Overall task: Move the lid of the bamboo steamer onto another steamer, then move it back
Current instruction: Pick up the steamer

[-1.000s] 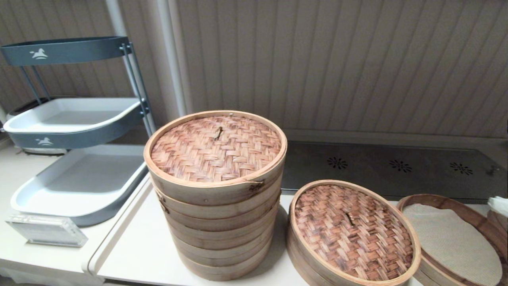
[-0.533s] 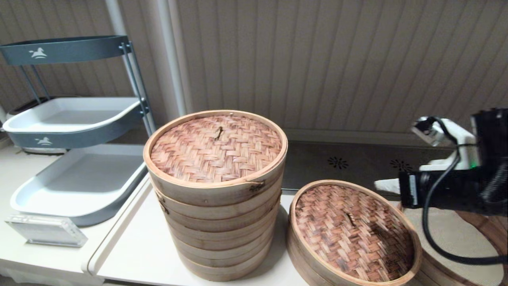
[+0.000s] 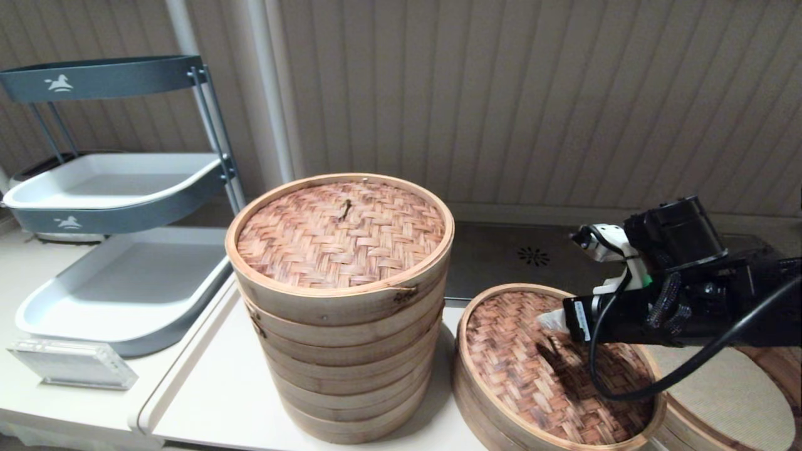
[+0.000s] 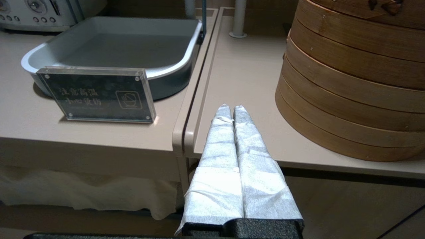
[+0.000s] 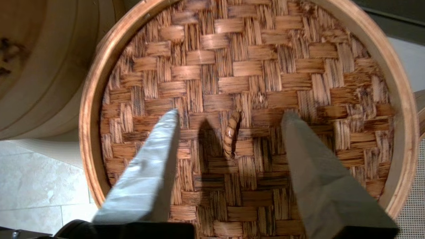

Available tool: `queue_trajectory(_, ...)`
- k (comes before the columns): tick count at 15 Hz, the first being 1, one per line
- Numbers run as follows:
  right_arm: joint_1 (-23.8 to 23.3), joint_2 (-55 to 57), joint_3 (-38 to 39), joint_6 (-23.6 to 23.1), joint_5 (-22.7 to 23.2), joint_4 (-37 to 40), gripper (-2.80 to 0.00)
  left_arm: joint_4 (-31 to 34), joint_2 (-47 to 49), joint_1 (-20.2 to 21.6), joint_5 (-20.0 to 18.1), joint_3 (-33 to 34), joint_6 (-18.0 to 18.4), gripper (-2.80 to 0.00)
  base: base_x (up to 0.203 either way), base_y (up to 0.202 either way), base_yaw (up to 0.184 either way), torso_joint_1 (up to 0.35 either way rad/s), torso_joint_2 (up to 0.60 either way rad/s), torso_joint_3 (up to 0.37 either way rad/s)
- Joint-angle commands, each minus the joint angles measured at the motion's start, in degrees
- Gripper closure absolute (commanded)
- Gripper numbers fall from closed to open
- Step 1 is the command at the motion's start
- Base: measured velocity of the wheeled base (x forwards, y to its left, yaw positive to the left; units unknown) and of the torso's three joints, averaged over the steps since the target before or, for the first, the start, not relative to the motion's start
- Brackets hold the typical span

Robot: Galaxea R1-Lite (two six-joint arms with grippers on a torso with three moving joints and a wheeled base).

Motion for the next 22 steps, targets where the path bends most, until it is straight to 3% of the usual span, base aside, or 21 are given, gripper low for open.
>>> queue_trajectory(1,0.04,0.52,0.41,0.05,0.02,0.05,-2.8,0.02,0.06,0.0,-0.02,0.18,0.02,0.0,0.0,0.0,0.0,0.0,0.0,0.0)
queue_trajectory(4,0.0,1.93,1.84,-0.05,-0.47,-2.01,-2.8,-0.07,0.06,0.0,-0.02,0.18,-0.01,0.0,0.0,0.0,0.0,0.0,0.0,0.0)
queue_trajectory(8,0.04,3.93,4.71,-0.67,-5.78,-7.96,-2.8,0.02,0.06,0.0,-0.02,0.18,0.02,0.0,0.0,0.0,0.0,0.0,0.0,0.0)
queue_trajectory(22,0.21,4.89,8.51,-0.65,-5.34,-10.75,-2.8,-0.04,0.06,0.0,-0.02,0.18,0.02,0.0,0.0,0.0,0.0,0.0,0.0,0.0)
